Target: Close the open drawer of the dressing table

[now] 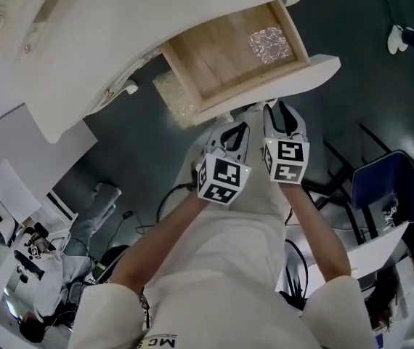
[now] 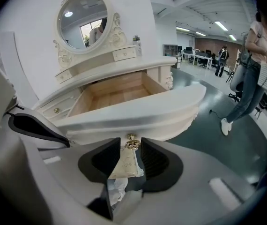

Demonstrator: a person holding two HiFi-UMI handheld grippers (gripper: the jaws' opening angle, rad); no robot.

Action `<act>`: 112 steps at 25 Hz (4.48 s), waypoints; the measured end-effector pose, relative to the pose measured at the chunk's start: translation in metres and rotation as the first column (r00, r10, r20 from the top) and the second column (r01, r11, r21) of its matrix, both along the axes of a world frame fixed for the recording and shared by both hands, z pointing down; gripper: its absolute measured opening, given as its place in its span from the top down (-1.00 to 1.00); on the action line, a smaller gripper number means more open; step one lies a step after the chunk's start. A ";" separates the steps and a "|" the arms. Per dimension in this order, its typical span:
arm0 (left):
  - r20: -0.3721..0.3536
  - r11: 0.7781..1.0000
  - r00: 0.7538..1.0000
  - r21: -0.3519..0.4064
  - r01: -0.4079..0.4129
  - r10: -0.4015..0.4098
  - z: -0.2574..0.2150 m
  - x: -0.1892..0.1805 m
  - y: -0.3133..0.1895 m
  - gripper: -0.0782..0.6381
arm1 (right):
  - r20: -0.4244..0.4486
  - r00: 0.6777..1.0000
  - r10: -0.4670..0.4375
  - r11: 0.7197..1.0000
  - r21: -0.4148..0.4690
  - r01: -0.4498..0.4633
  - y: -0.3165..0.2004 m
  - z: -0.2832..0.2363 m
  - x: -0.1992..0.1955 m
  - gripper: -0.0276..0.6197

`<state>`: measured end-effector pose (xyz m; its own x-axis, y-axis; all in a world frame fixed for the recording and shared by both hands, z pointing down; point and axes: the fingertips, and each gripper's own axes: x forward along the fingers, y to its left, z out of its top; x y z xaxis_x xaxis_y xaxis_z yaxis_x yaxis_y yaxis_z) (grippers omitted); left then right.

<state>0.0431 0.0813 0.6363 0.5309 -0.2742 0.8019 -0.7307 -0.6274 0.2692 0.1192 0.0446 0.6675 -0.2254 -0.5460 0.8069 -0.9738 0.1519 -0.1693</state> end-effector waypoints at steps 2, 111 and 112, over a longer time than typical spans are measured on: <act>0.000 1.000 1.000 -0.001 0.002 -0.002 0.000 -0.001 0.000 0.76 | -0.001 1.000 0.007 1.000 -0.011 -0.007 -0.001 0.005 0.000 0.51; 0.012 0.934 0.935 0.036 0.355 -0.355 0.002 -0.060 -0.119 0.76 | -0.035 0.961 -0.273 0.961 0.040 0.274 -0.179 0.016 -0.067 0.56; 0.013 0.933 0.934 0.036 0.357 -0.358 0.002 -0.061 -0.119 0.76 | -0.035 0.961 -0.273 0.961 0.042 0.275 -0.181 0.016 -0.067 0.56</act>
